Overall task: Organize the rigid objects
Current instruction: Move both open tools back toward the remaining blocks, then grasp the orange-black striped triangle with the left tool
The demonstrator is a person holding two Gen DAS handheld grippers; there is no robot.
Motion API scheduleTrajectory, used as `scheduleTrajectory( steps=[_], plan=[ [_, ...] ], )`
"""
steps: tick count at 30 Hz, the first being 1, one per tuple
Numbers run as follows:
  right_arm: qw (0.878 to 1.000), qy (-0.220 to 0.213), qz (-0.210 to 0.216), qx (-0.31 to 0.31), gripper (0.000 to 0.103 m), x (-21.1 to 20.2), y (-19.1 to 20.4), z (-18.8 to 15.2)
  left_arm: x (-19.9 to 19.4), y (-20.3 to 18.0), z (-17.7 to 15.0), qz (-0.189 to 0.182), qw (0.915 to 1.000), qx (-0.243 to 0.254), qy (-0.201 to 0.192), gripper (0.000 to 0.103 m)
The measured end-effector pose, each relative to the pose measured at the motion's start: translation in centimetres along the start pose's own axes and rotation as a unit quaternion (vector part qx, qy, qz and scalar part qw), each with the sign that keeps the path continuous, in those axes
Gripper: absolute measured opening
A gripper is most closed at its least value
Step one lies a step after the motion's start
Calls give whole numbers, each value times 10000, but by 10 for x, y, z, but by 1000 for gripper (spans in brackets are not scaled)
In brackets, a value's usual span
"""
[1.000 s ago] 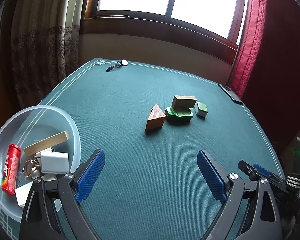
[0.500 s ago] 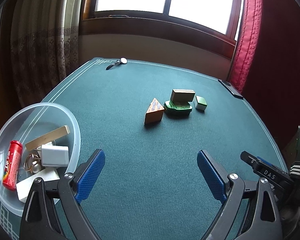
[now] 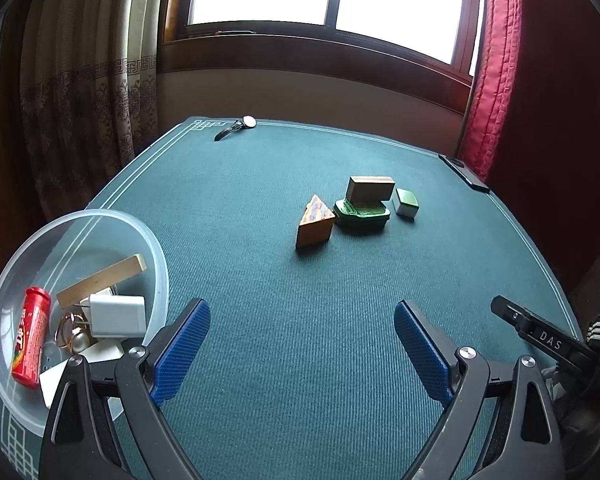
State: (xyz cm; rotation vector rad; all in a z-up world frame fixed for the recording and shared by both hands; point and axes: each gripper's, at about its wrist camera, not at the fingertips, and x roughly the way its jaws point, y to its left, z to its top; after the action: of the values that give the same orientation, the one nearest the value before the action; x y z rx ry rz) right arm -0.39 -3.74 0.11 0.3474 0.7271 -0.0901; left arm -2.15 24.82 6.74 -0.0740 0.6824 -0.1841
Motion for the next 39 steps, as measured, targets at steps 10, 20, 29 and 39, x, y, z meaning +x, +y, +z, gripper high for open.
scheduleTrajectory(
  steps=[10, 20, 29, 39],
  plan=[
    [10000, 11, 49, -10, 79, 0, 0, -1, 30, -11, 8, -40, 9997, 127, 189, 92],
    [10000, 16, 76, -14, 81, 0, 1, -1, 58, -22, 37, -46, 9994, 201, 270, 72],
    [9999, 36, 87, -52, 81, 1, 4, -1, 121, -22, 59, 102, 9985, 124, 525, 56],
    [9998, 67, 98, -166, 83, 2, 8, -3, 145, 0, 58, -200, 9979, -192, 591, 32]
  ],
)
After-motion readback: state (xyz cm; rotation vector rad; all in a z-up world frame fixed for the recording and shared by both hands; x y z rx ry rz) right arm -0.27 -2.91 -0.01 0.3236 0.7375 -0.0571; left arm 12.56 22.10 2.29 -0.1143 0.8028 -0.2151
